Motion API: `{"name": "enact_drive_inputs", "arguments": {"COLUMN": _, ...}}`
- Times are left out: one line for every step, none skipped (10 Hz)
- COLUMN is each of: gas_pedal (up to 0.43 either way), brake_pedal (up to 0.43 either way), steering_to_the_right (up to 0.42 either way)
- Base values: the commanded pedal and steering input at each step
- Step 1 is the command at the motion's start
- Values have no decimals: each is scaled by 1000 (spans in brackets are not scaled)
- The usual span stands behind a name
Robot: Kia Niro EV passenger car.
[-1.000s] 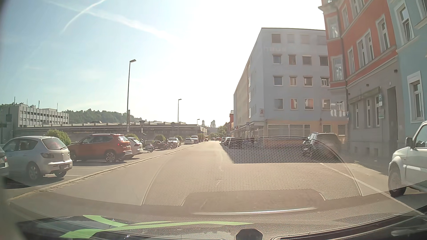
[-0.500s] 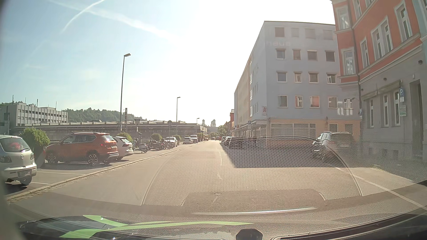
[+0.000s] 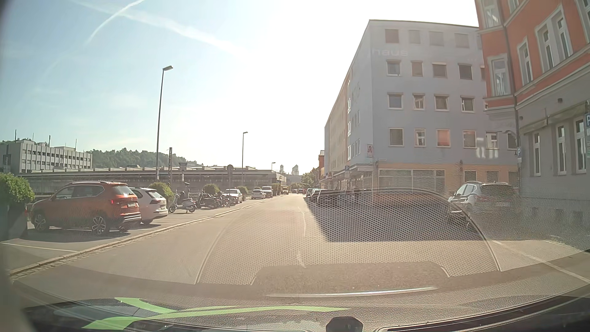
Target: Follow the waypoints while adhering to traffic rules and regulations
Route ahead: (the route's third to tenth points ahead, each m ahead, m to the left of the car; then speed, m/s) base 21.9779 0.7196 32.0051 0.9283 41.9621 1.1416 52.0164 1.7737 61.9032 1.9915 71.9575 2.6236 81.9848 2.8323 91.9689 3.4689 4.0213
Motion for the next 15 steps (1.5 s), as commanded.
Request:
{"name": "enact_drive_inputs", "arguments": {"gas_pedal": 0, "brake_pedal": 0, "steering_to_the_right": -5}}
{"name": "enact_drive_inputs", "arguments": {"gas_pedal": 0, "brake_pedal": 0, "steering_to_the_right": -5}}
{"name": "enact_drive_inputs", "arguments": {"gas_pedal": 0, "brake_pedal": 0, "steering_to_the_right": -5}}
{"name": "enact_drive_inputs", "arguments": {"gas_pedal": 0, "brake_pedal": 0, "steering_to_the_right": -5}}
{"name": "enact_drive_inputs", "arguments": {"gas_pedal": 0, "brake_pedal": 0, "steering_to_the_right": -6}}
{"name": "enact_drive_inputs", "arguments": {"gas_pedal": 0, "brake_pedal": 0, "steering_to_the_right": -6}}
{"name": "enact_drive_inputs", "arguments": {"gas_pedal": 0, "brake_pedal": 0, "steering_to_the_right": -6}}
{"name": "enact_drive_inputs", "arguments": {"gas_pedal": 0, "brake_pedal": 0, "steering_to_the_right": -6}}
{"name": "enact_drive_inputs", "arguments": {"gas_pedal": 0, "brake_pedal": 0, "steering_to_the_right": -6}}
{"name": "enact_drive_inputs", "arguments": {"gas_pedal": 0, "brake_pedal": 0, "steering_to_the_right": -7}}
{"name": "enact_drive_inputs", "arguments": {"gas_pedal": 0, "brake_pedal": 24, "steering_to_the_right": -8}}
{"name": "enact_drive_inputs", "arguments": {"gas_pedal": 0, "brake_pedal": 43, "steering_to_the_right": -11}}
{"name": "enact_drive_inputs", "arguments": {"gas_pedal": 0, "brake_pedal": 67, "steering_to_the_right": -13}}
{"name": "enact_drive_inputs", "arguments": {"gas_pedal": 0, "brake_pedal": 73, "steering_to_the_right": -13}}
{"name": "enact_drive_inputs", "arguments": {"gas_pedal": 0, "brake_pedal": 79, "steering_to_the_right": -14}}
